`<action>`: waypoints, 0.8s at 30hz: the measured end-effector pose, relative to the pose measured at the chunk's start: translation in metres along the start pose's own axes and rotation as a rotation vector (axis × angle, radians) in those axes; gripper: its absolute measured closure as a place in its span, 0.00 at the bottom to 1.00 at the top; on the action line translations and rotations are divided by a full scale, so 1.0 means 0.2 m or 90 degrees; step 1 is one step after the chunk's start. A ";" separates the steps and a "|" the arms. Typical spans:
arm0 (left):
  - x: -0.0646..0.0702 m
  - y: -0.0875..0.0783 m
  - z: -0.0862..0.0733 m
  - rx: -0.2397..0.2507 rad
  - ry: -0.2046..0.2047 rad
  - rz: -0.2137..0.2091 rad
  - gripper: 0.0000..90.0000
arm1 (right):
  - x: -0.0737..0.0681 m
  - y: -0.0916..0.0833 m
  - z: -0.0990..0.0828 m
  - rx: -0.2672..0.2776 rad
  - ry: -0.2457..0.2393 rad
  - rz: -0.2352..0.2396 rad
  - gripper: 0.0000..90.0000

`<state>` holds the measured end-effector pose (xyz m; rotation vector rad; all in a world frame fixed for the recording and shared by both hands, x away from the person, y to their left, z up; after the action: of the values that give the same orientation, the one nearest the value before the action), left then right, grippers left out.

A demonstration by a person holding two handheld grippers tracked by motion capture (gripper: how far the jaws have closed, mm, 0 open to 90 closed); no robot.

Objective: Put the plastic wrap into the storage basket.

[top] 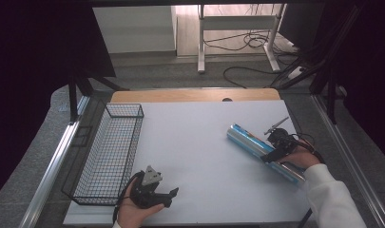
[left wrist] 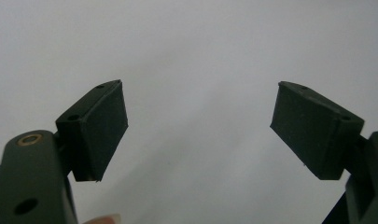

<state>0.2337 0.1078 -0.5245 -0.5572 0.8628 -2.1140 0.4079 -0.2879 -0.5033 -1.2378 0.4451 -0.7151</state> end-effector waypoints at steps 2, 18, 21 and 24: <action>0.00 0.00 0.00 -0.001 0.000 0.000 0.20 | 0.00 0.01 0.00 -0.005 0.000 0.002 0.25; -0.01 0.00 -0.01 -0.004 -0.001 0.001 0.20 | -0.02 0.09 0.03 -0.043 -0.016 0.016 0.29; 0.00 0.01 -0.01 -0.005 0.001 0.001 0.20 | -0.01 0.08 0.02 -0.048 -0.016 0.014 0.29; 0.00 0.01 -0.01 -0.006 0.003 0.001 0.20 | -0.01 0.09 0.02 -0.054 -0.016 0.009 0.29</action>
<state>0.2339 0.1072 -0.5265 -0.5562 0.8753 -2.1121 0.4130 -0.2809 -0.5207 -1.3212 0.4672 -0.6733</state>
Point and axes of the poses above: each handheld gripper's, and its own axes: y roughly forward along the jaws, z roughly out of its top, x roughly to its right, the point moved 4 cm from there along y, roughly forward along the jaws, and after that the axes turned 2 degrees about -x, right-handed, at the moved point
